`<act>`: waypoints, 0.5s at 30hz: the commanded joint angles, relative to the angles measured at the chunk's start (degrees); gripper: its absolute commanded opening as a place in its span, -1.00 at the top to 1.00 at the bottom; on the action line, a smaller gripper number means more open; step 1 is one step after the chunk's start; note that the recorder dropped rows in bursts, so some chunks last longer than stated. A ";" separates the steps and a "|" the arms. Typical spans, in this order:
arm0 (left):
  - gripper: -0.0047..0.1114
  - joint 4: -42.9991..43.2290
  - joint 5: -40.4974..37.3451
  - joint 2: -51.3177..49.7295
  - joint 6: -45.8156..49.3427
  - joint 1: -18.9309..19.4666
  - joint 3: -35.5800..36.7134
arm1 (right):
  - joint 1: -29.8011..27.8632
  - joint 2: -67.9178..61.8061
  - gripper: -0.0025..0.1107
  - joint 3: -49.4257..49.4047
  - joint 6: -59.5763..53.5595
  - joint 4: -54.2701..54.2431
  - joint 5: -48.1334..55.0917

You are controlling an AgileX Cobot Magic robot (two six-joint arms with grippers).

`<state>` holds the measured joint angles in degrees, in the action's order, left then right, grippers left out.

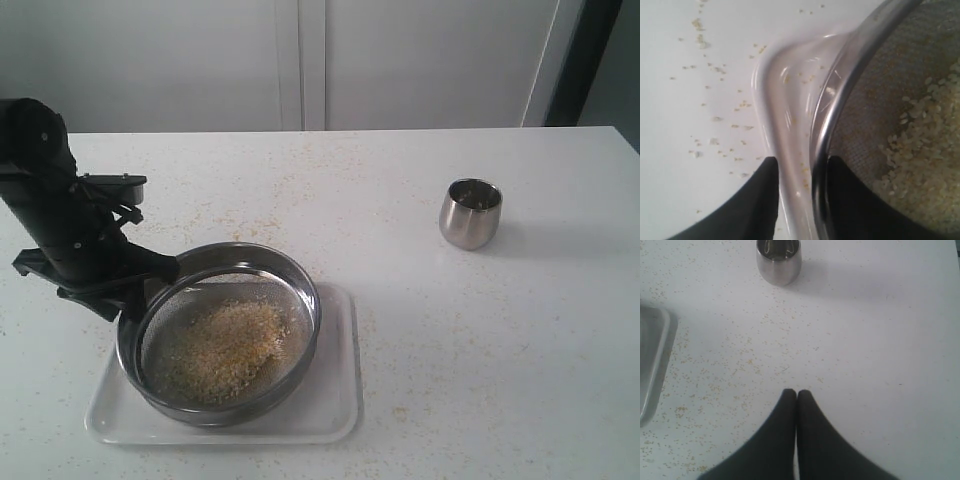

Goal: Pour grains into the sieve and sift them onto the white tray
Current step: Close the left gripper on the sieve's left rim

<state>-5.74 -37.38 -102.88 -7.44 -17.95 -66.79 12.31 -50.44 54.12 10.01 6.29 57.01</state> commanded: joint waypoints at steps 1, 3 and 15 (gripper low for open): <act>0.25 -0.97 -0.33 -0.82 -0.35 -0.12 0.29 | -0.38 0.35 0.96 -0.17 0.32 -0.09 -0.07; 0.25 -1.42 0.12 -0.82 -0.35 -0.12 0.29 | -0.38 0.35 0.96 -0.17 0.32 -0.09 -0.07; 0.25 -2.91 0.85 -3.00 -0.35 -0.12 0.29 | -0.38 0.35 0.96 -0.17 0.32 -0.09 -0.07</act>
<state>-7.85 -35.89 -105.49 -7.44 -17.95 -66.79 12.31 -50.44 54.12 10.01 6.29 57.01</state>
